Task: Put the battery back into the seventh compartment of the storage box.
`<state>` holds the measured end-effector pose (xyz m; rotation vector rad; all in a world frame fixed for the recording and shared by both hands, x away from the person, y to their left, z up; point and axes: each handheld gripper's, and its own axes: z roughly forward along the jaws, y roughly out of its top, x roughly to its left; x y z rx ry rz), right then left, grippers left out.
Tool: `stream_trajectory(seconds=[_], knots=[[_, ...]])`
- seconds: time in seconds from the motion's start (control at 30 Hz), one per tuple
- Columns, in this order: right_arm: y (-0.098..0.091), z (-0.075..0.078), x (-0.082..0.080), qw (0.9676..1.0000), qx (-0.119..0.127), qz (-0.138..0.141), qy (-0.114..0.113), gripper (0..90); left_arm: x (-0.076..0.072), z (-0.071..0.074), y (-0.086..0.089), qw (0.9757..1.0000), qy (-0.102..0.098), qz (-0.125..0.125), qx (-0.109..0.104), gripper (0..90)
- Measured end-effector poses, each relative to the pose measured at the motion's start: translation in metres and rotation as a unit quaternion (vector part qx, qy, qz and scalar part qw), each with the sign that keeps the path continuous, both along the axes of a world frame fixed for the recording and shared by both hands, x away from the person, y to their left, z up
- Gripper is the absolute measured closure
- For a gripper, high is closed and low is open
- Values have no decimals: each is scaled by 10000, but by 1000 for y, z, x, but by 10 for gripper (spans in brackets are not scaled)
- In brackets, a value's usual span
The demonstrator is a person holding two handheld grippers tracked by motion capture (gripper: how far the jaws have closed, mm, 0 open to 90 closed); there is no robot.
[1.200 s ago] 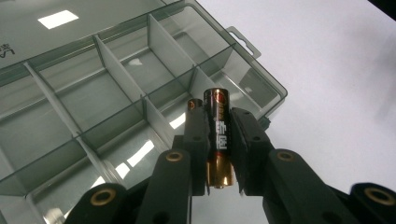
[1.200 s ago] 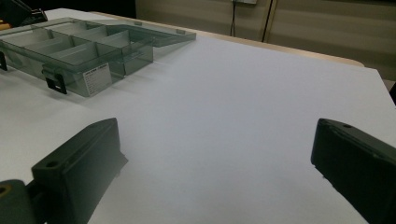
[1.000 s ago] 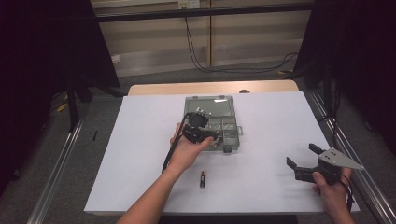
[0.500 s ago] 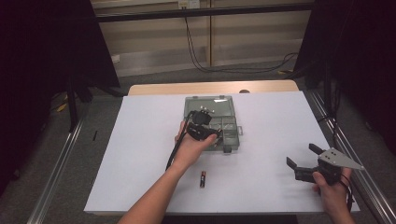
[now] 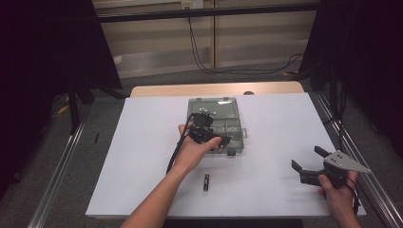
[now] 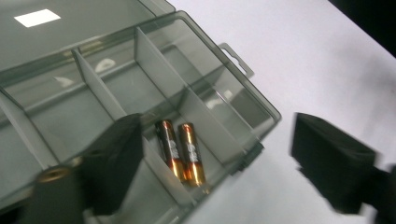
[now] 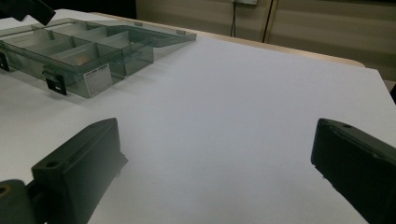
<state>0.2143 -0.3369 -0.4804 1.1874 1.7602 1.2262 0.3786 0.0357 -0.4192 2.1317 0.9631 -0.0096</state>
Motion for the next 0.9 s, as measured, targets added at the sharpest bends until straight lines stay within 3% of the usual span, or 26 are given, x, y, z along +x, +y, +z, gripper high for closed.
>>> stream_trajectory(seconds=[0.1,0.27,0.33,0.57,0.9], knots=[[0,0,0,10000,3,0,2,10,-5,3,6,10000,55,24,-76,48],[0,0,0,10000,-4,-5,-3,10,-14,9,13,9999,-93,45,-15,11],[0,0,0,10000,3,-7,9,9,-18,12,15,9999,-96,-56,-47,6],[1,0,-1,10000,17,15,0,8,-36,19,21,9995,-313,-28,-90,13],[1,0,0,10000,-1,27,8,8,-50,19,32,9995,-307,-18,113,35]])
